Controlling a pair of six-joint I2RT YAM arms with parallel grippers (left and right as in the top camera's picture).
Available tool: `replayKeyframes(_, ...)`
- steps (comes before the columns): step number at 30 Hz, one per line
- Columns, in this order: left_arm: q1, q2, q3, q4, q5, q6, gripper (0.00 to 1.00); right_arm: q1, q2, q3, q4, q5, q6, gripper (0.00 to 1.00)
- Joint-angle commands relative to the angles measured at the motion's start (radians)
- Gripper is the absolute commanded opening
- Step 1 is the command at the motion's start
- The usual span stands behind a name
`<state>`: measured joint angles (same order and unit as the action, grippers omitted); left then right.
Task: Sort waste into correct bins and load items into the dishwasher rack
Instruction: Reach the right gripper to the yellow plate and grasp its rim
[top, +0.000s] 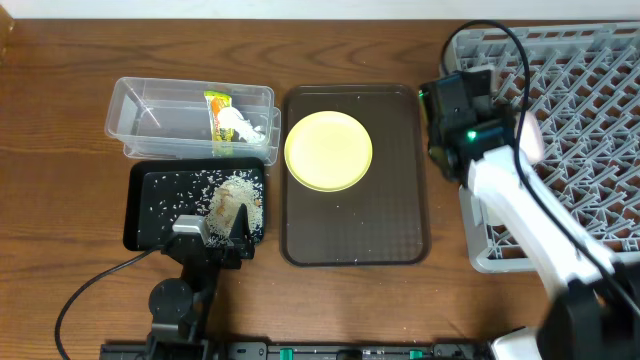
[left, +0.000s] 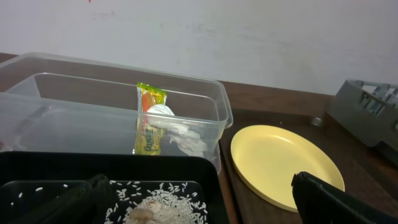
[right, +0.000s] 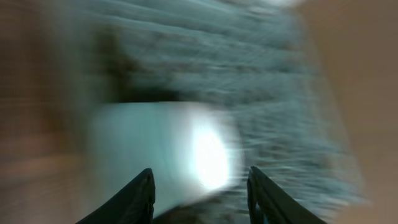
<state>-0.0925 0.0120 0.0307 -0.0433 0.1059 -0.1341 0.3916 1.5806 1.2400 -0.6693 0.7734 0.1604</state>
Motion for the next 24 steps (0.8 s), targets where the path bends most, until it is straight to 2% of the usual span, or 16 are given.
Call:
replayKeyframes(1,0.005,-0.008,-0.027,-0.013,0.018,-0.005,0.95,0.066,-0.031,0.002,-0.012,-0.634,0.192,0.46)
replayKeyframes(2,0.005,-0.008,-0.027,-0.013,0.018,-0.005,0.95,0.084,-0.019,0.000,-0.002,-0.760,0.231,0.46)
replayKeyframes(4,0.005,-0.008,-0.027,-0.013,0.018,-0.005,0.95,0.121,0.013,-0.005,0.018,-0.856,0.281,0.46)
replayKeyframes(7,0.005,-0.008,-0.027,-0.013,0.018,-0.005,0.95,0.174,0.094,-0.006,0.023,-0.785,0.403,0.47)
replayKeyframes(10,0.005,-0.008,-0.027,-0.013,0.018,-0.005,0.95,0.195,0.190,-0.006,0.044,-0.673,0.509,0.53)
replayKeyframes(17,0.005,-0.008,-0.027,-0.013,0.018,-0.005,0.95,0.159,0.373,-0.006,0.139,-0.676,0.637,0.44)
replayKeyframes(20,0.005,-0.008,-0.027,-0.013,0.018,-0.005,0.95,0.153,0.415,-0.006,0.142,-0.713,0.648,0.36)
replayKeyframes(24,0.005,-0.008,-0.027,-0.013,0.018,-0.005,0.95,0.152,0.428,-0.006,0.126,-0.698,0.646,0.06)
